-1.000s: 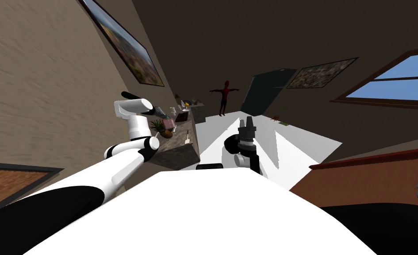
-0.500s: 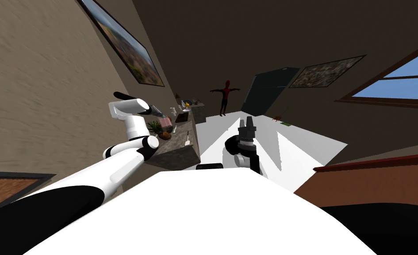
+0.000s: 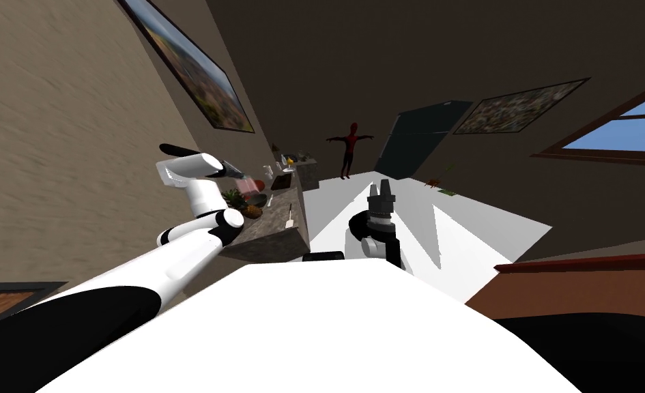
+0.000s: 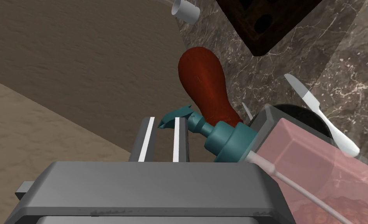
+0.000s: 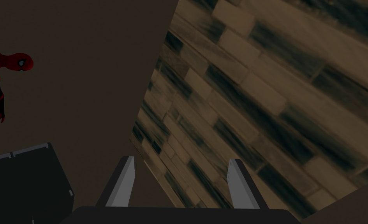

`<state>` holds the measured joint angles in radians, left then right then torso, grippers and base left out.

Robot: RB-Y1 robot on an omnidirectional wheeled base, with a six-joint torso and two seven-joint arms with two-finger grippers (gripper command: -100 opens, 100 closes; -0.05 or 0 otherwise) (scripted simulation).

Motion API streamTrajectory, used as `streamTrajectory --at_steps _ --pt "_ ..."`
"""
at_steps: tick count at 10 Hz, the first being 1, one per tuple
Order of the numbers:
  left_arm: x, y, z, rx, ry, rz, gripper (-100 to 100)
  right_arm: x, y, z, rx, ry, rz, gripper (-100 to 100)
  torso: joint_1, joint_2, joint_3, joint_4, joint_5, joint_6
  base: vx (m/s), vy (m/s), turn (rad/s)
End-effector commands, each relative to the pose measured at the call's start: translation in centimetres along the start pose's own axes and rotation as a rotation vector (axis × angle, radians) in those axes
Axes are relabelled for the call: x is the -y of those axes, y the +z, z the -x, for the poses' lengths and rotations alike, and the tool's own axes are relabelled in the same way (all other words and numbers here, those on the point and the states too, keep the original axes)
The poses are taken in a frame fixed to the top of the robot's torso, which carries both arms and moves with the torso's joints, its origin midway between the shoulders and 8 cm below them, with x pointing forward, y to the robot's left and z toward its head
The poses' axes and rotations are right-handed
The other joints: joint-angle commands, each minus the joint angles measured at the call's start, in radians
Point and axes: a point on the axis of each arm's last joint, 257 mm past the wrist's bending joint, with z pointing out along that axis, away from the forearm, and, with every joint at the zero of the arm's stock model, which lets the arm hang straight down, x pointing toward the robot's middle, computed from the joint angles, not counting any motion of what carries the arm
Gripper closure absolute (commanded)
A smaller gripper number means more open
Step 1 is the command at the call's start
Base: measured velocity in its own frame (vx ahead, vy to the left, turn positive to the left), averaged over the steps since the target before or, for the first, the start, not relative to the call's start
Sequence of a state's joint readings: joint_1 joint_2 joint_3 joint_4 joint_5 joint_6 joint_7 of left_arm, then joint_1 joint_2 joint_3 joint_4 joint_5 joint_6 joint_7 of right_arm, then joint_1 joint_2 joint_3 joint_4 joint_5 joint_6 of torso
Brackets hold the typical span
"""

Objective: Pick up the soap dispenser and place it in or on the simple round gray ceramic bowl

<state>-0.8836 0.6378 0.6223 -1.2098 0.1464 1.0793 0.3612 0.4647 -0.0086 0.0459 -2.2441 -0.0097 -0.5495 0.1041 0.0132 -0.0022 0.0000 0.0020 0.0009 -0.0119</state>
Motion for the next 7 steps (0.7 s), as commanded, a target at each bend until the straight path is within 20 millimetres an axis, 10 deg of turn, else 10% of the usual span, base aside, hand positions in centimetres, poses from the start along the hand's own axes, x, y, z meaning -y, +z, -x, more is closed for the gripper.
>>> streamTrajectory --at_steps 1,5,6,7 --pt "1.2 0.0 0.7 0.004 -0.027 -0.035 100 0.0 0.0 0.0 0.000 0.000 0.000 0 0.000 0.000 0.000 0.000 0.000 0.000 0.061 0.016 0.038" --pt "2.5 0.0 2.1 0.012 -0.062 -0.076 100 0.0 0.0 0.0 0.000 0.000 0.000 0 -0.002 0.004 0.003 0.001 -0.001 0.000 0.034 -0.004 0.040" --pt "2.6 0.0 2.2 0.013 -0.064 -0.081 -100 0.0 0.0 0.0 0.000 0.000 0.000 0 -0.003 0.005 0.003 0.002 -0.001 0.001 0.000 0.000 0.000" --pt "2.6 0.0 2.2 0.013 -0.064 -0.080 -100 0.0 0.0 0.0 0.000 0.000 0.000 0 -0.003 0.006 0.004 0.002 -0.001 0.001 0.000 0.000 0.000"
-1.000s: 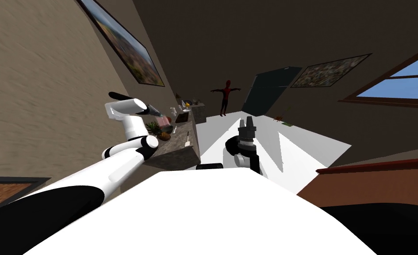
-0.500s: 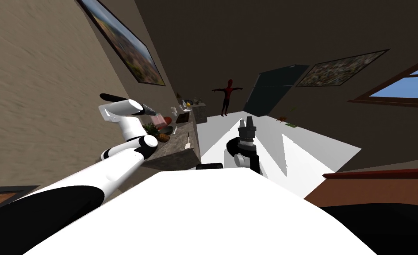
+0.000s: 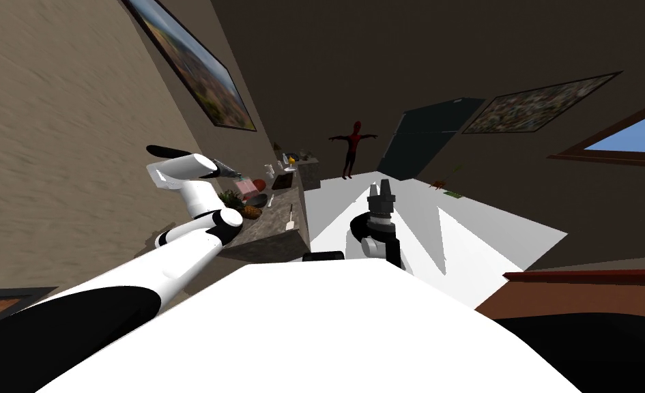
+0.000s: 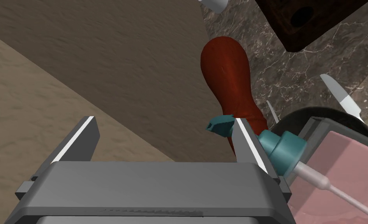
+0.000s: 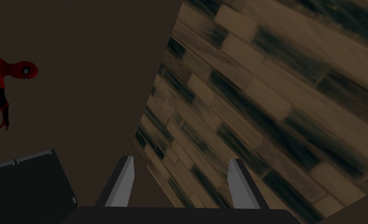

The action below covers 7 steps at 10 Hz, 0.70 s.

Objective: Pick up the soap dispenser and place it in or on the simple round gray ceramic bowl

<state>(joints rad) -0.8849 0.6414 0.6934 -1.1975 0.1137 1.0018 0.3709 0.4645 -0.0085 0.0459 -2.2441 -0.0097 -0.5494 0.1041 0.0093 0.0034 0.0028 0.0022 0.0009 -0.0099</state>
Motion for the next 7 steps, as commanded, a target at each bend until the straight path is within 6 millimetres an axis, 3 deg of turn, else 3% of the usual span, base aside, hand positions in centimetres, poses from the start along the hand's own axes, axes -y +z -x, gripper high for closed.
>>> streamTrajectory --at_steps 1,3,4,5,7 --pt "0.0 0.0 0.0 0.000 0.000 0.000 -100 0.0 0.0 0.0 0.000 0.000 0.000 0 0.000 0.000 0.000 0.000 0.000 0.000 -0.006 -0.005 -0.009" --pt "-0.4 0.1 0.1 0.002 0.000 0.009 -100 0.0 0.0 0.0 0.000 0.000 0.000 0 0.000 0.000 0.001 0.002 -0.002 -0.001 0.000 0.000 0.000" --pt "-0.4 0.1 0.1 0.002 0.000 0.009 0 0.0 0.0 0.0 0.000 0.000 0.000 0 0.000 0.000 0.001 0.002 -0.002 -0.001 0.000 0.000 0.000" --pt "0.6 -0.5 -0.2 0.006 0.003 0.008 -100 0.0 0.0 0.0 0.000 0.000 0.000 0 0.000 0.000 0.001 0.002 -0.002 -0.001 0.005 -0.003 -0.020" --pt "2.0 -1.4 -0.5 0.011 0.006 0.007 -100 0.0 0.0 0.0 0.000 0.000 0.000 0 0.000 0.000 0.001 0.002 -0.002 -0.001 0.000 0.000 0.000"
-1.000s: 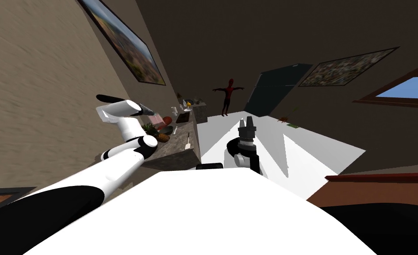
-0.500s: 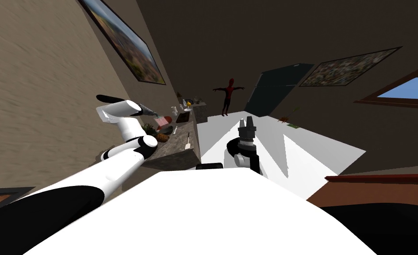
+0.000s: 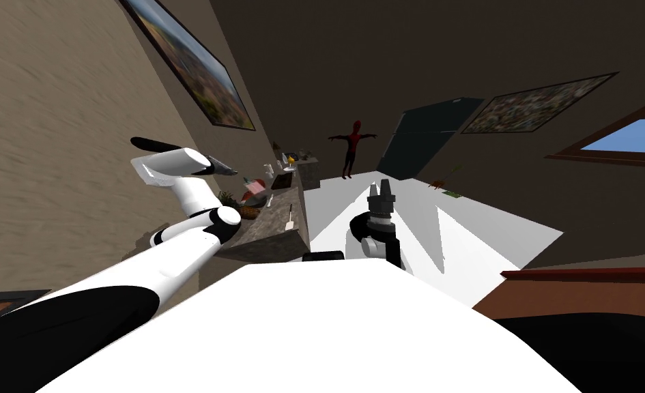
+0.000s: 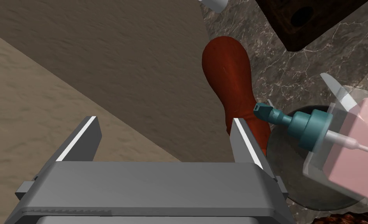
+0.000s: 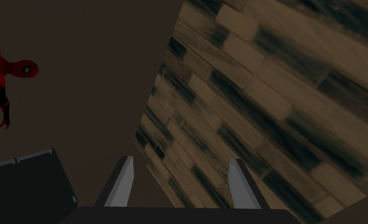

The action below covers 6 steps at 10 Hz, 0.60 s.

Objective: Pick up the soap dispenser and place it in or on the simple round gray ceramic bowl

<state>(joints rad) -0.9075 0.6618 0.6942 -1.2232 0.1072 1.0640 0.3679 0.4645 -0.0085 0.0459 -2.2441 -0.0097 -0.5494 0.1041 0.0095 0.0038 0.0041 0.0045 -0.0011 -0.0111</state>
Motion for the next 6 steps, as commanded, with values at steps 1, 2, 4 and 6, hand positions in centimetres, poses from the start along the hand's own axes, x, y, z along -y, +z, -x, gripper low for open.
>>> streamTrajectory --at_steps 1,2,4,6 --pt "1.0 -0.6 -0.2 0.006 0.002 0.003 -100 0.0 0.0 0.0 0.000 0.000 0.000 0 0.000 0.000 0.000 0.000 0.000 0.000 0.000 0.000 0.000" --pt "1.4 -0.9 -0.3 0.008 0.003 0.002 -100 0.0 0.0 0.0 0.000 0.000 0.000 0 0.000 0.000 0.000 0.000 0.000 0.000 0.000 0.000 0.000" --pt "2.4 -1.6 -0.5 0.012 0.004 0.001 -100 0.0 0.0 0.0 0.000 0.000 0.000 0 0.000 0.000 0.000 0.000 0.000 0.000 0.000 0.000 0.000" --pt "2.2 -1.4 -0.5 0.011 0.004 0.002 0 0.0 0.0 0.0 0.000 0.000 0.000 0 0.000 0.000 0.000 0.000 0.000 0.000 0.000 0.000 0.000"
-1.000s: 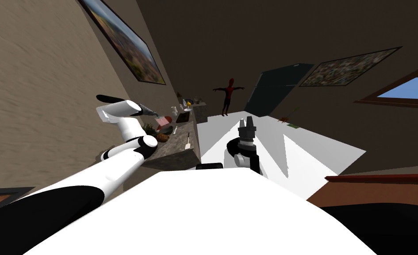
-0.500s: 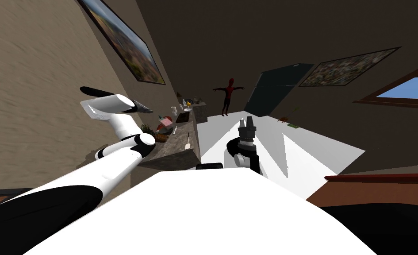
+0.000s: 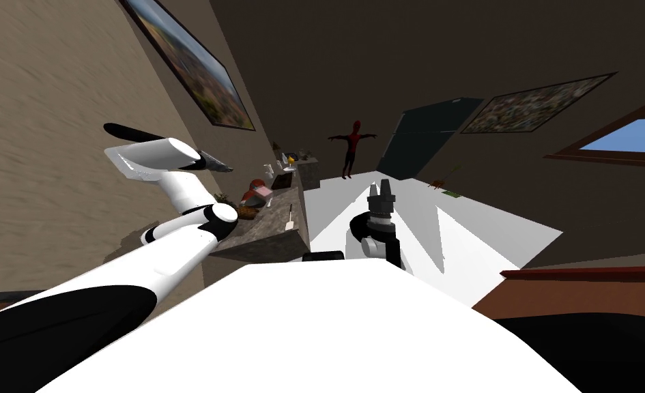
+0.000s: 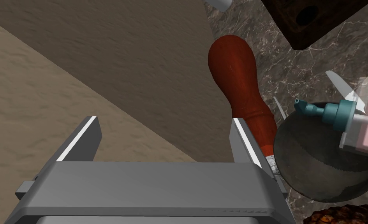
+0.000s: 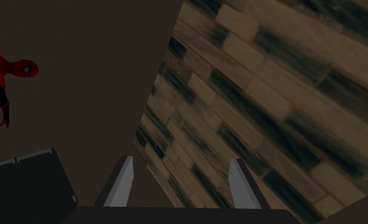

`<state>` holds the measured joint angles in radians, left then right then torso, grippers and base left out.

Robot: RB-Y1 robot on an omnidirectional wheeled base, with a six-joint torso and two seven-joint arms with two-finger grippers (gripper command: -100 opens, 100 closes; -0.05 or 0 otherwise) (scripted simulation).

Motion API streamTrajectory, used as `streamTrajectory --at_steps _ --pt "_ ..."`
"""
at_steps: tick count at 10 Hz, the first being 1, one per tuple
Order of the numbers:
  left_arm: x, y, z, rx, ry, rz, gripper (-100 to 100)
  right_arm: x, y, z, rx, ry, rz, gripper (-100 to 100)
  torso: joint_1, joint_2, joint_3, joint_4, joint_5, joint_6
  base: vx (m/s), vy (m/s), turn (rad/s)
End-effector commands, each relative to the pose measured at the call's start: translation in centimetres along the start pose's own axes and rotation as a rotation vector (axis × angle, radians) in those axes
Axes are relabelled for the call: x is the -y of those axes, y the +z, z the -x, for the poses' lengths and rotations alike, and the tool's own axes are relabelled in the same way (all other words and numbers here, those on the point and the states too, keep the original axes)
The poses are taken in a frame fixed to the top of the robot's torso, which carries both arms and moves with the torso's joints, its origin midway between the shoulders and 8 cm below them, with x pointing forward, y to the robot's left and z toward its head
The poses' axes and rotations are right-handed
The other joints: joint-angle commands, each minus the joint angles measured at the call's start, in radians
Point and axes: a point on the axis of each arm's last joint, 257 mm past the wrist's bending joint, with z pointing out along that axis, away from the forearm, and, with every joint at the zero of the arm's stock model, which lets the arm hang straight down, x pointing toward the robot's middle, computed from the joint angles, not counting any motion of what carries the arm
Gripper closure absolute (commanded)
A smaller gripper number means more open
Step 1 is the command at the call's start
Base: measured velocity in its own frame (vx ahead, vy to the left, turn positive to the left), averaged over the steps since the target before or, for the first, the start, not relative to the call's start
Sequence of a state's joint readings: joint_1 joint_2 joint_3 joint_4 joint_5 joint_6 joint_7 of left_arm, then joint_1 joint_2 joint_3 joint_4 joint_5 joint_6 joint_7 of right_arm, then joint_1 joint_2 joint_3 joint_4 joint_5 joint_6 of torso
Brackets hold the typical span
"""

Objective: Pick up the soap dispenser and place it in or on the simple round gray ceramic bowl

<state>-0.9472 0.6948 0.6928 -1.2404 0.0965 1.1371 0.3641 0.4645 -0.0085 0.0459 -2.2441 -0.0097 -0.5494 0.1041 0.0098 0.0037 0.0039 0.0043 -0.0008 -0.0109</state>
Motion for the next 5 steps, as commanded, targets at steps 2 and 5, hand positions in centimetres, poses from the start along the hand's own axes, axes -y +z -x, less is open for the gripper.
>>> streamTrajectory --at_steps 2,5 --pt "0.00 0.00 0.00 0.000 0.000 0.000 0 0.00 0.00 0.00 0.000 0.000 0.000 0 0.000 0.000 0.000 0.000 0.000 0.000 0.000 0.000 0.000" --pt "0.00 0.00 0.00 0.000 0.000 0.000 0 0.00 0.00 0.00 0.000 0.000 0.000 0 0.000 0.000 0.000 0.000 0.000 0.000 0.000 0.000 0.000"
